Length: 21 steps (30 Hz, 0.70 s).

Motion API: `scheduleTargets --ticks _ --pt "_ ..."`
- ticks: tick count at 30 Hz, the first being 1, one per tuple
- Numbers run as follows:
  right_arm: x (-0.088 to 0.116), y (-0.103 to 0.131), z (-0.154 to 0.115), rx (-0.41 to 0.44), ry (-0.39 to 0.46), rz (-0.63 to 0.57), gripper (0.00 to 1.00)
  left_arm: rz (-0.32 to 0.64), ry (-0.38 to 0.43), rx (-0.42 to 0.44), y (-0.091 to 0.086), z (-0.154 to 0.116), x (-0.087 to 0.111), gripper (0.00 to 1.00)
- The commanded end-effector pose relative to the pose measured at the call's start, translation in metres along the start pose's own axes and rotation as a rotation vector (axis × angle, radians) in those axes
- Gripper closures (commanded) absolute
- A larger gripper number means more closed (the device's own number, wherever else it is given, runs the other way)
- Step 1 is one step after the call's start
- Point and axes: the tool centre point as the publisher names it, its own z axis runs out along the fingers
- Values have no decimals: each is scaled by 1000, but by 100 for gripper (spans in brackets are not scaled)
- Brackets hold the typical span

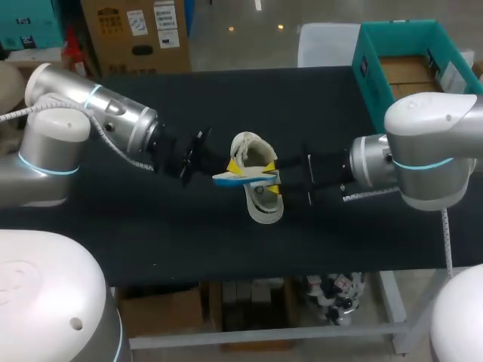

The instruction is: Open the shoe tongue, take the insole out of the shoe, put the insole back into the shoe, and pack the shoe into the shoebox

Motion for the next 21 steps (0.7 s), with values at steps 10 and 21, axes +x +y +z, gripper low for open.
scheduleTargets --ticks 10,21 --pt "2 2 4 33 4 -15 67 -17 20 -13 5 1 3 100" --pt "1 -1 3 23 11 -26 98 -28 20 -21 4 0 7 100"
